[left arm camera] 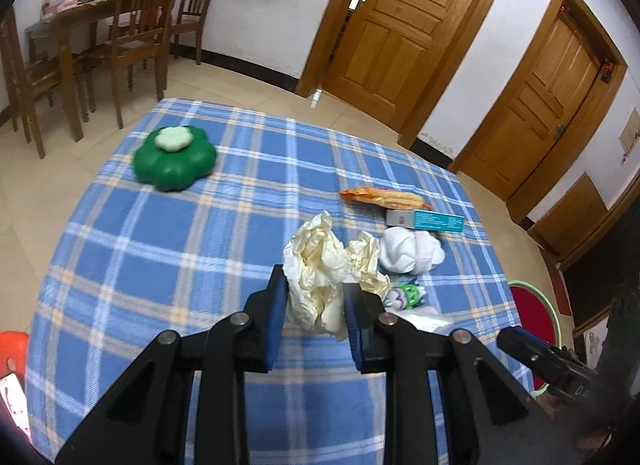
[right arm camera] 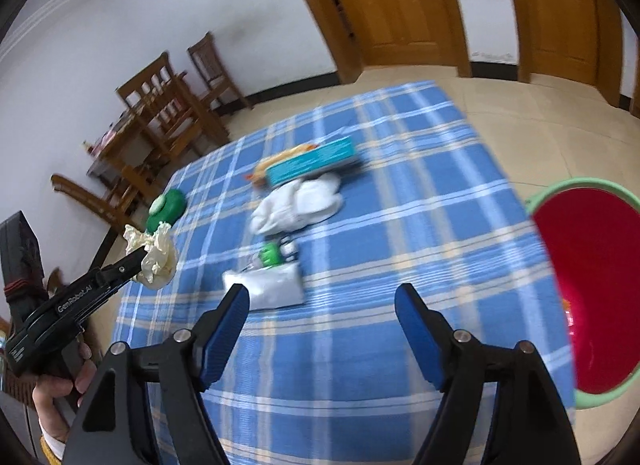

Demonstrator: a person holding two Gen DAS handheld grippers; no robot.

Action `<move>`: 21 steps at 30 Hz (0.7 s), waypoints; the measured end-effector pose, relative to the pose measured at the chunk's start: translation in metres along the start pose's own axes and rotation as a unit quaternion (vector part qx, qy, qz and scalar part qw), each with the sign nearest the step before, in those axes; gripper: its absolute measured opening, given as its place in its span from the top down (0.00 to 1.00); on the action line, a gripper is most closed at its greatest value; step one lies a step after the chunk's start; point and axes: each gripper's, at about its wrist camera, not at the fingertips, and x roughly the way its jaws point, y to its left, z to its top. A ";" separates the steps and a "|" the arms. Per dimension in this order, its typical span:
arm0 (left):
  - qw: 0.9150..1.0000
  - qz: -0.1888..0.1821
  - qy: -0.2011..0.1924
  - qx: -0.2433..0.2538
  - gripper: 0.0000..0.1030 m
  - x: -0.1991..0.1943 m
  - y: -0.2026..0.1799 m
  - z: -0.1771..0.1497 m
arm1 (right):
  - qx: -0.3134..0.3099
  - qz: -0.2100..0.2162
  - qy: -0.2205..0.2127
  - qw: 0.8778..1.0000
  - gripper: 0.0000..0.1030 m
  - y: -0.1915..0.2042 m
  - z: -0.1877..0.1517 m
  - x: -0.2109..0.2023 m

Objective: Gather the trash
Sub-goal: 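Grasp the crumpled cream paper with the left tool and lift it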

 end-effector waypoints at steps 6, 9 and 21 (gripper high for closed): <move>1.000 0.021 -0.006 -0.013 0.74 -0.011 0.019 -0.013 | -0.012 0.007 0.022 1.000 0.16 0.026 -0.007 0.026; 0.999 0.034 -0.008 -0.020 0.74 -0.012 0.028 -0.019 | -0.020 0.001 0.032 0.999 0.14 0.036 -0.009 0.041; 0.997 0.064 -0.008 -0.052 0.74 -0.015 0.062 -0.031 | -0.061 -0.033 0.042 0.997 0.12 0.061 -0.017 0.070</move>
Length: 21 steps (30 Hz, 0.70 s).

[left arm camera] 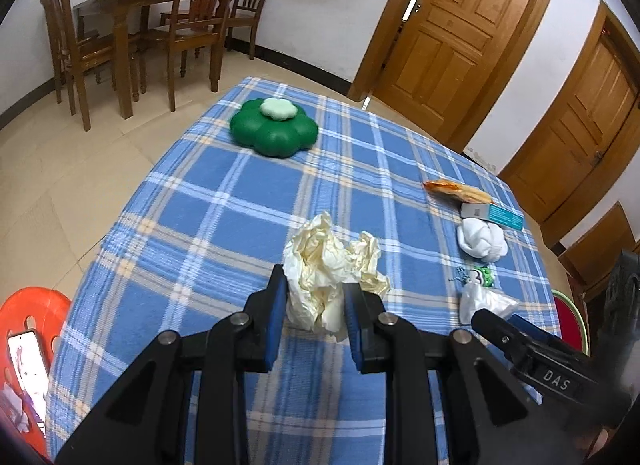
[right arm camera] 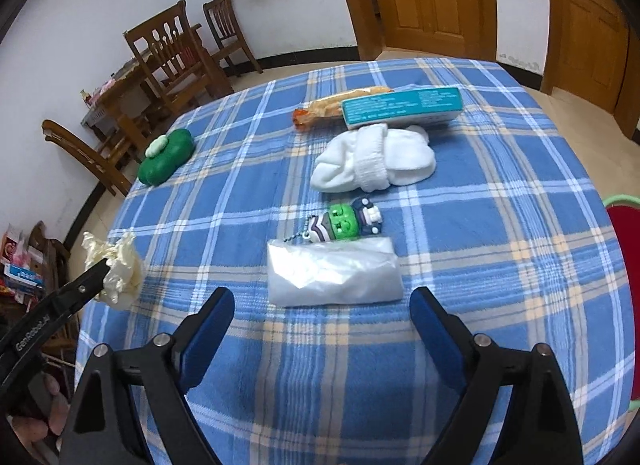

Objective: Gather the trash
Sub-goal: 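Grasp the crumpled cream paper with the left tool and lift it, then grasp the white plastic bag with the right tool while the left tool holds the paper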

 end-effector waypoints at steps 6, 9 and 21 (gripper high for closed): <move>1.000 0.001 -0.003 -0.005 0.74 -0.001 0.006 -0.001 | -0.014 -0.018 0.001 1.000 0.11 0.009 0.002 0.010; 1.000 0.000 -0.003 -0.007 0.74 -0.001 0.007 -0.001 | -0.019 -0.025 -0.002 0.999 0.11 0.012 0.002 0.012; 1.000 -0.004 -0.001 -0.001 0.74 -0.001 0.001 0.001 | -0.018 -0.025 -0.012 0.999 0.27 0.006 0.002 0.008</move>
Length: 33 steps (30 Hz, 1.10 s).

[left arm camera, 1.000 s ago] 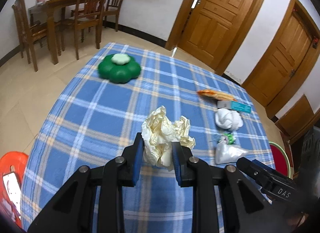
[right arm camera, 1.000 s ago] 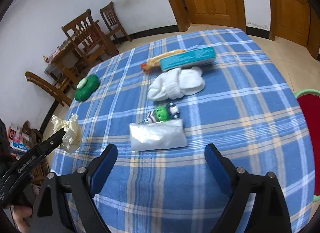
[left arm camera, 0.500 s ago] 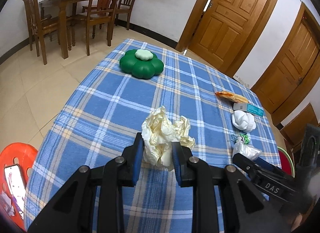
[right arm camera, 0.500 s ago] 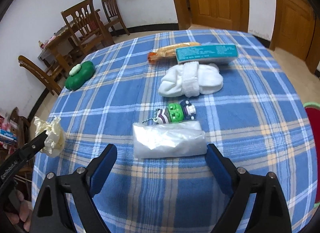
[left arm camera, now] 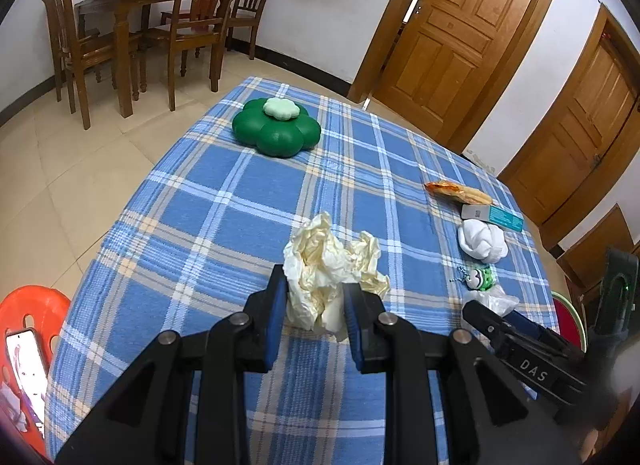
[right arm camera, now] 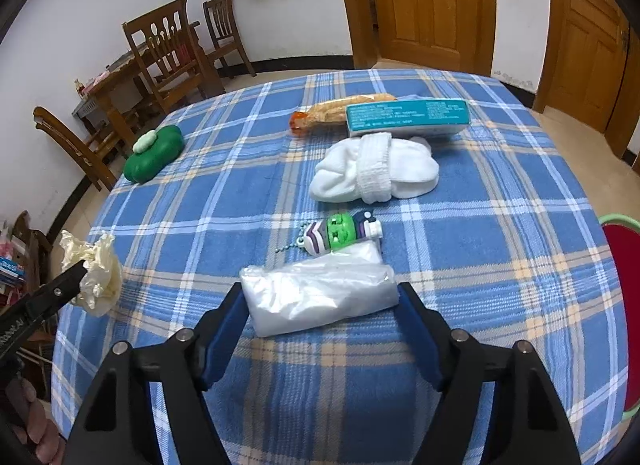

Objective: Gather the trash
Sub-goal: 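Grasp the white plastic bag with the right tool while the left tool holds the paper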

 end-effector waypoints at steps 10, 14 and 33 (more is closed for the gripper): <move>1.000 -0.011 0.000 0.010 0.74 -0.003 -0.013 0.000 | 0.012 0.023 -0.006 1.000 0.27 -0.014 -0.005 -0.025; 1.000 -0.022 0.002 0.016 0.74 -0.005 -0.021 -0.001 | 0.017 0.028 -0.021 0.999 0.27 -0.024 -0.006 -0.042; 0.992 -0.106 0.029 0.067 0.74 -0.011 -0.090 -0.004 | 0.090 0.005 -0.099 0.991 0.27 -0.107 -0.011 -0.121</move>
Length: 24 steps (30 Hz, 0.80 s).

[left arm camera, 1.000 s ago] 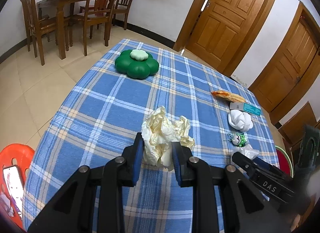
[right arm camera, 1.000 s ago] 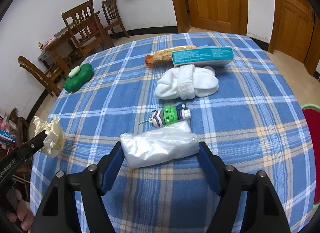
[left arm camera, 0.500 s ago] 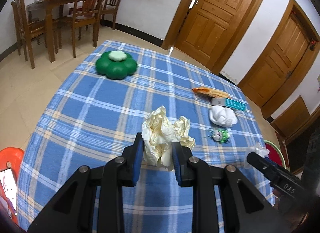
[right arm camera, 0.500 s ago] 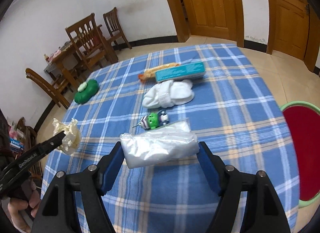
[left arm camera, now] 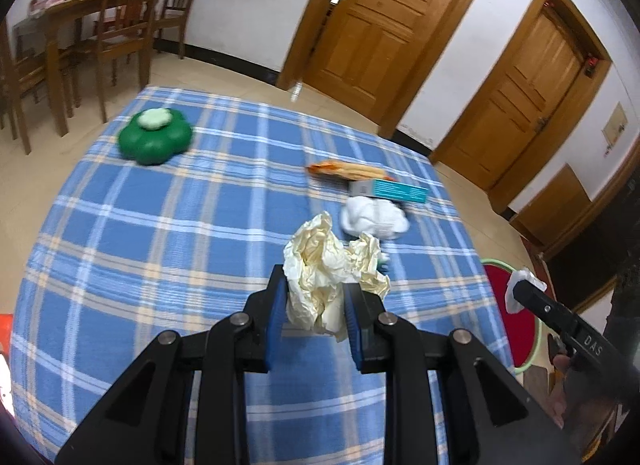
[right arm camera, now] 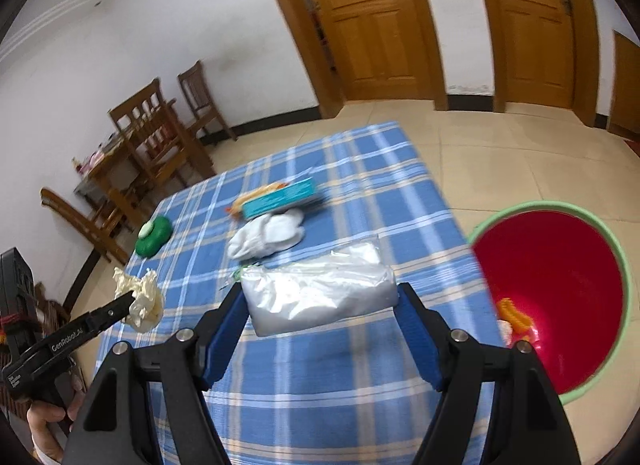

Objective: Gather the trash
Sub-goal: 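Grasp the white plastic bag with the right tool while the left tool holds the paper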

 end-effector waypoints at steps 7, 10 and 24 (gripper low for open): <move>0.998 -0.042 0.022 0.034 0.74 0.012 -0.040 0.008 | 0.042 -0.032 -0.028 0.998 0.27 -0.041 0.005 -0.024; 0.997 -0.058 0.032 0.051 0.74 0.019 -0.058 0.010 | 0.061 -0.047 -0.036 0.996 0.27 -0.060 0.006 -0.032; 0.984 -0.111 0.059 0.127 0.74 0.049 -0.144 0.012 | 0.135 -0.097 -0.044 0.985 0.27 -0.132 -0.004 -0.047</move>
